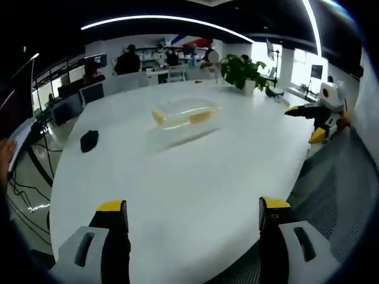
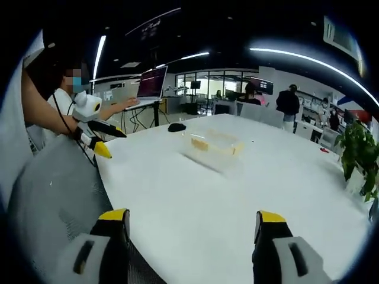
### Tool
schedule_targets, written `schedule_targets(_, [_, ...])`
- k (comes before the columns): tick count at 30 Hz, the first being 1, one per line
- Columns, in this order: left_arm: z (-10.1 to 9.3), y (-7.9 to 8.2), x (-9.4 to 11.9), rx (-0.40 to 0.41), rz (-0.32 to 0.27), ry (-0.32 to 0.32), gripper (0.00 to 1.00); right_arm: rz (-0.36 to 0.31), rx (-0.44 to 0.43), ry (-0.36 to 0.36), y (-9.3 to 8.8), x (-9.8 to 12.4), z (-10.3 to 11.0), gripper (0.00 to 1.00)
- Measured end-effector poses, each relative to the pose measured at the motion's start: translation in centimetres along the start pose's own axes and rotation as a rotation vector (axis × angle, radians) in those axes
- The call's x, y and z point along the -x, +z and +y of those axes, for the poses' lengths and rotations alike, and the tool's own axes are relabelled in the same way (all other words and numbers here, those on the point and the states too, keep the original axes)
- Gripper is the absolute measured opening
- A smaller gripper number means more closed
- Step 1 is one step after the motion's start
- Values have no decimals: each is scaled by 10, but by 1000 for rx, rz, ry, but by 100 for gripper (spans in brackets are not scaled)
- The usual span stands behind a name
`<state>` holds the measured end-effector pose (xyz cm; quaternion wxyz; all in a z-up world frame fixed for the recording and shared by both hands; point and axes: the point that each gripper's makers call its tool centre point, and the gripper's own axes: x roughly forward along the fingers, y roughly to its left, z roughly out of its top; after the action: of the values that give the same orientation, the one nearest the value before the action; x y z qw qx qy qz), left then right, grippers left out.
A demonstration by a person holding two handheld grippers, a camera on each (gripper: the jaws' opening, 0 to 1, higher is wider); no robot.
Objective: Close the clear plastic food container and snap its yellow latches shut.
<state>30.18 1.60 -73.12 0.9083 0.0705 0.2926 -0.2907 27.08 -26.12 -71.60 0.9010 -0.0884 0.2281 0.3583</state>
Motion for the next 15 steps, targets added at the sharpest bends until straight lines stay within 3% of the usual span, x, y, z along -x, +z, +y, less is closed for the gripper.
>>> schedule_targets(4, [-3,-1,-1,-8,4,-11,88,-28,-7,-35,4,0,-6,88])
schedule_targets(15, [-6,-2,-2,-24,7,-25,88,-13,-11,-33,1,-1,-5,88])
